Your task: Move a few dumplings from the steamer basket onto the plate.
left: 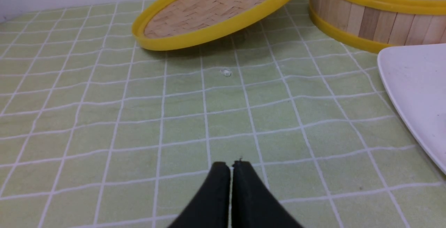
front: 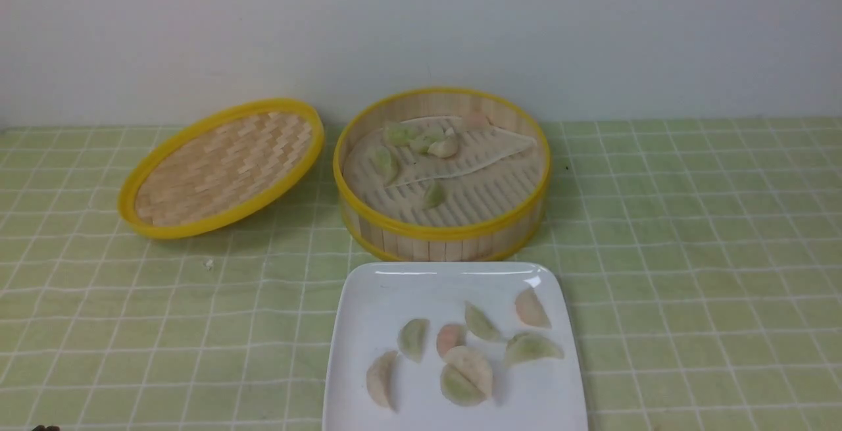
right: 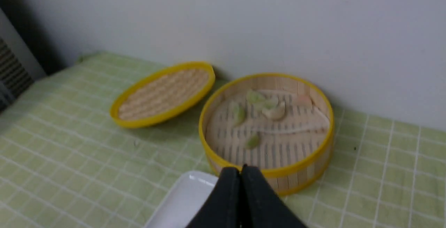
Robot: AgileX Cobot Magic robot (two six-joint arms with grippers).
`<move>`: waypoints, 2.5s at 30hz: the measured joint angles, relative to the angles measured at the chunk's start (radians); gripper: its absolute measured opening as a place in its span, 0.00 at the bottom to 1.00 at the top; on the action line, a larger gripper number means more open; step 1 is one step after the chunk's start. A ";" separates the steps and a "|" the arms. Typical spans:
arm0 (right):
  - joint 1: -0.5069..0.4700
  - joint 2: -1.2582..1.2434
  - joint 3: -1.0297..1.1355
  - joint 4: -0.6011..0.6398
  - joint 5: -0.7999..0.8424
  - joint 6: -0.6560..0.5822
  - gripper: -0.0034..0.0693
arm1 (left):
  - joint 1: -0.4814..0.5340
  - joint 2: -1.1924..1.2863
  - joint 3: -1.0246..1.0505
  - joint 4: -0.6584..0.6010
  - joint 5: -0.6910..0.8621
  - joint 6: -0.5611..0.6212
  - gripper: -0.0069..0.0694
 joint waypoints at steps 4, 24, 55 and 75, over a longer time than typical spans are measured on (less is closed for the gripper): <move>0.000 -0.202 0.252 -0.002 -0.180 0.009 0.03 | 0.000 0.000 0.000 0.000 0.000 0.000 0.08; 0.000 -0.648 0.671 0.023 -0.539 0.020 0.03 | 0.000 0.000 0.000 0.000 0.000 0.000 0.08; -0.428 -0.710 1.066 0.049 -0.498 -0.191 0.03 | 0.000 0.000 0.000 0.000 0.000 0.000 0.08; -0.511 -0.710 1.097 0.028 -0.464 -0.176 0.03 | 0.000 0.000 0.000 0.000 0.000 0.000 0.08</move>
